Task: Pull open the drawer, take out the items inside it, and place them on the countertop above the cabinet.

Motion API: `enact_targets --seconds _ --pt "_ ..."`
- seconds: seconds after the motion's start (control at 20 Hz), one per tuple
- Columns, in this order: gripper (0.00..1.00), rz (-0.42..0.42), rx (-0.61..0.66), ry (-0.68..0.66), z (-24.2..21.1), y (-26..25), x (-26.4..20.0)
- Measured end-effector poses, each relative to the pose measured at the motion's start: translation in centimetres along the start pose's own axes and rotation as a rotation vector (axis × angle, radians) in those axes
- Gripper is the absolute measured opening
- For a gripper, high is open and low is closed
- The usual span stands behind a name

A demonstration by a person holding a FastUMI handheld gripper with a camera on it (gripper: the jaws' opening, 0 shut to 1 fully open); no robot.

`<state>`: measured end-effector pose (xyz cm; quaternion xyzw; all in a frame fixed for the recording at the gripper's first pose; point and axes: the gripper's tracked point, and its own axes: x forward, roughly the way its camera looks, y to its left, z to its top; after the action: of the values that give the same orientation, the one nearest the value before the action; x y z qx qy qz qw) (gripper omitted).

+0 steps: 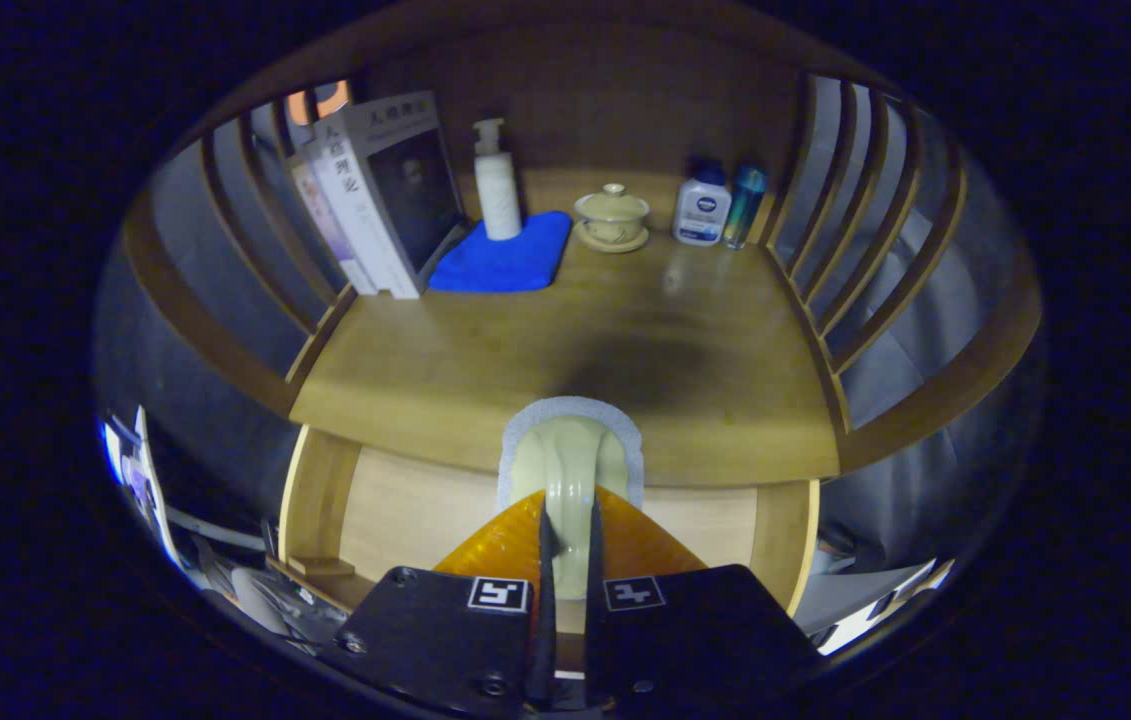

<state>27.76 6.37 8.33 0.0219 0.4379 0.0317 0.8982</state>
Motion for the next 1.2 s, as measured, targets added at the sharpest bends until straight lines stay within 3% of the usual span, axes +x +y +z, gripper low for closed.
enact_targets --seconds 0.45,0.85,1.05,1.2 --pt "0.14 -0.020 0.068 0.027 5.4 0.5 4.5" --pt "0.15 -0.034 0.095 0.039 6.7 0.6 7.6" --pt "0.21 -0.022 0.110 -0.005 7.1 0.6 8.3" --pt "0.35 -0.014 0.087 -0.040 7.3 0.8 8.2"
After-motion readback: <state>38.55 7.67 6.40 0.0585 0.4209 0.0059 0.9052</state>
